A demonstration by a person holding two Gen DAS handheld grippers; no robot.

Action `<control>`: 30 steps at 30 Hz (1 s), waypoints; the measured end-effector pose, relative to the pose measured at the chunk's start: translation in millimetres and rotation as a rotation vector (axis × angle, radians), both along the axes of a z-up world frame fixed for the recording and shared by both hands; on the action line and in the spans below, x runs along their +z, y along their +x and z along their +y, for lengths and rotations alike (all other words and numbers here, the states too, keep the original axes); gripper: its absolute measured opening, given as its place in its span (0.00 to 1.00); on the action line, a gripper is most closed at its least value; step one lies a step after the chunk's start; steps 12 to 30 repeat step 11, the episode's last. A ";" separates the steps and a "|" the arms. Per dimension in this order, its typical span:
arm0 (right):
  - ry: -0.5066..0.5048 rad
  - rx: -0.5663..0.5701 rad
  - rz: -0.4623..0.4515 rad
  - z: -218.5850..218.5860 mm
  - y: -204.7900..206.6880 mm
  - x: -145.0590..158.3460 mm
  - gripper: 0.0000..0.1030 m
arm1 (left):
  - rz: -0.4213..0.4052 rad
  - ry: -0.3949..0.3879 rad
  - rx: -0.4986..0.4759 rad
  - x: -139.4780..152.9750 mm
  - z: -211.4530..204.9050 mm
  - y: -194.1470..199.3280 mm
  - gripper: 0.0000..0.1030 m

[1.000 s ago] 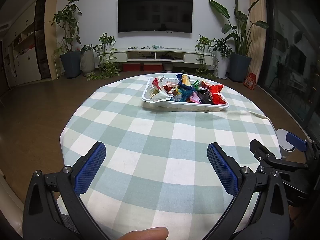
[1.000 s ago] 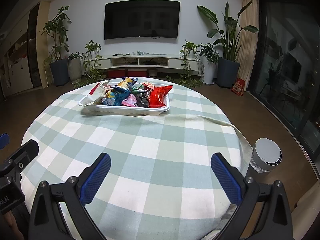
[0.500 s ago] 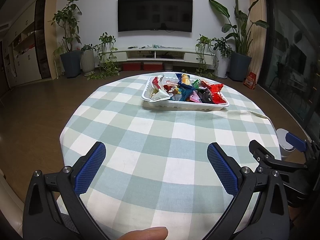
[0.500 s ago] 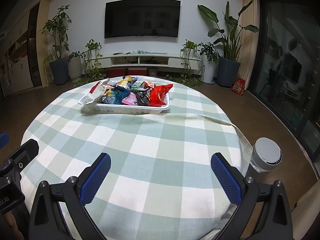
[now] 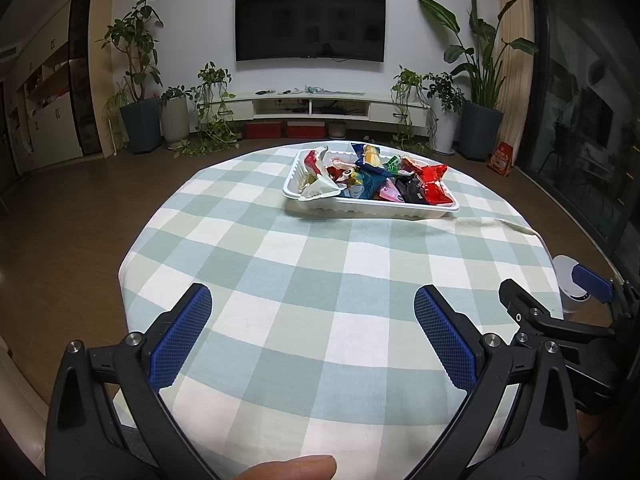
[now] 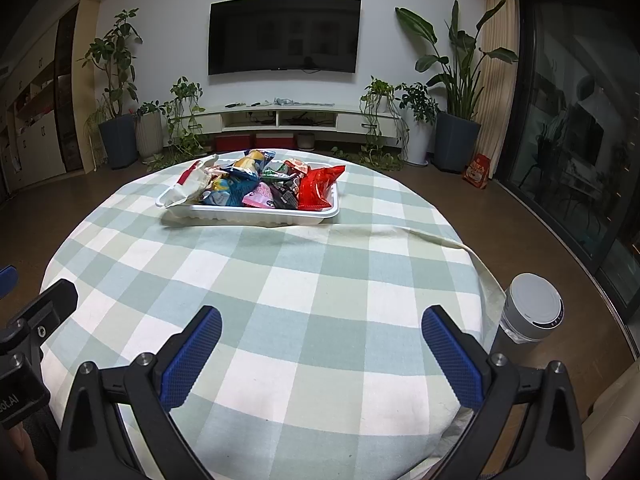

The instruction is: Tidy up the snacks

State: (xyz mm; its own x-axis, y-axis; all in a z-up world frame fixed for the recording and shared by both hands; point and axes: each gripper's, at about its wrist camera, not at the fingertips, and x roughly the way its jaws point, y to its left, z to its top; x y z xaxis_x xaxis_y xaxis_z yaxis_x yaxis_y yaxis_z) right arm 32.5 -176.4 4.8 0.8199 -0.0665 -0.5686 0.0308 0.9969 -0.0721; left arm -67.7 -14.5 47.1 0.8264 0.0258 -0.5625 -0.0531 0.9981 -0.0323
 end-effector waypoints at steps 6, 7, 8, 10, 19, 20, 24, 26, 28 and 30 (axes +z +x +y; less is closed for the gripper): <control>0.001 0.000 0.001 0.5 0.8 0.8 0.99 | -0.005 0.008 0.007 0.0 0.0 -0.1 1.00; 0.001 0.000 0.001 0.5 0.9 0.8 0.99 | -0.010 0.008 0.008 -0.6 -0.9 -0.9 1.00; 0.001 0.000 0.002 0.5 0.9 0.9 0.99 | -0.015 0.008 0.008 -0.5 -1.2 -1.8 1.00; 0.000 0.000 0.001 0.4 0.7 1.1 0.99 | -0.015 0.009 0.003 -1.6 -2.9 -1.9 1.00; 0.000 -0.001 0.000 0.4 0.9 1.3 0.99 | -0.013 0.009 -0.002 -2.0 -3.3 -1.9 1.00; 0.000 -0.001 0.000 0.4 0.9 1.3 0.99 | -0.013 0.009 -0.002 -2.0 -3.3 -1.9 1.00; 0.000 -0.001 0.000 0.4 0.9 1.3 0.99 | -0.013 0.009 -0.002 -2.0 -3.3 -1.9 1.00; 0.000 -0.001 0.000 0.4 0.9 1.3 0.99 | -0.013 0.009 -0.002 -2.0 -3.3 -1.9 1.00; 0.000 -0.001 0.000 0.4 0.9 1.3 0.99 | -0.013 0.009 -0.002 -2.0 -3.3 -1.9 1.00; 0.000 -0.001 0.000 0.4 0.9 1.3 0.99 | -0.013 0.009 -0.002 -2.0 -3.3 -1.9 1.00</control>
